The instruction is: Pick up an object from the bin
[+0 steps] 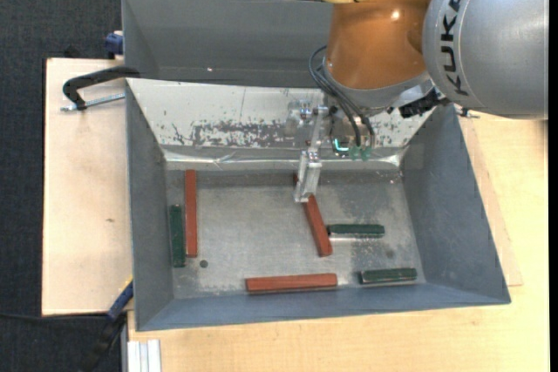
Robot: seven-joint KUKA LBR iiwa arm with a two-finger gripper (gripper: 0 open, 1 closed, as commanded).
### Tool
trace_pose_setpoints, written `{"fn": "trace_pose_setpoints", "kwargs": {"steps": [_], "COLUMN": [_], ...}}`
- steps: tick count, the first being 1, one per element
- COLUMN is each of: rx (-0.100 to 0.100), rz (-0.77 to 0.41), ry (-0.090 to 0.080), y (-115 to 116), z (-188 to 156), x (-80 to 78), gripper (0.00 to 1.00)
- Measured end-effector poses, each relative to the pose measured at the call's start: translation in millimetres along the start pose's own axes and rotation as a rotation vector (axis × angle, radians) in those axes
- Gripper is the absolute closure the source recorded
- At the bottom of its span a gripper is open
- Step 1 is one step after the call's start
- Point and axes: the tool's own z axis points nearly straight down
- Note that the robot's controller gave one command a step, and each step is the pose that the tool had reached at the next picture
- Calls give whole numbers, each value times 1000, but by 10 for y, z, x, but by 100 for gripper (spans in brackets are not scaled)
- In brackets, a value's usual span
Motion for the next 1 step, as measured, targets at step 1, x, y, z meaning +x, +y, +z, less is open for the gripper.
{"fn": "trace_pose_setpoints", "kwargs": {"steps": [1], "rx": [-1], "rz": [1], "ry": [-8], "y": [-4], "z": [-43], "x": [-15], "gripper": [0]}}
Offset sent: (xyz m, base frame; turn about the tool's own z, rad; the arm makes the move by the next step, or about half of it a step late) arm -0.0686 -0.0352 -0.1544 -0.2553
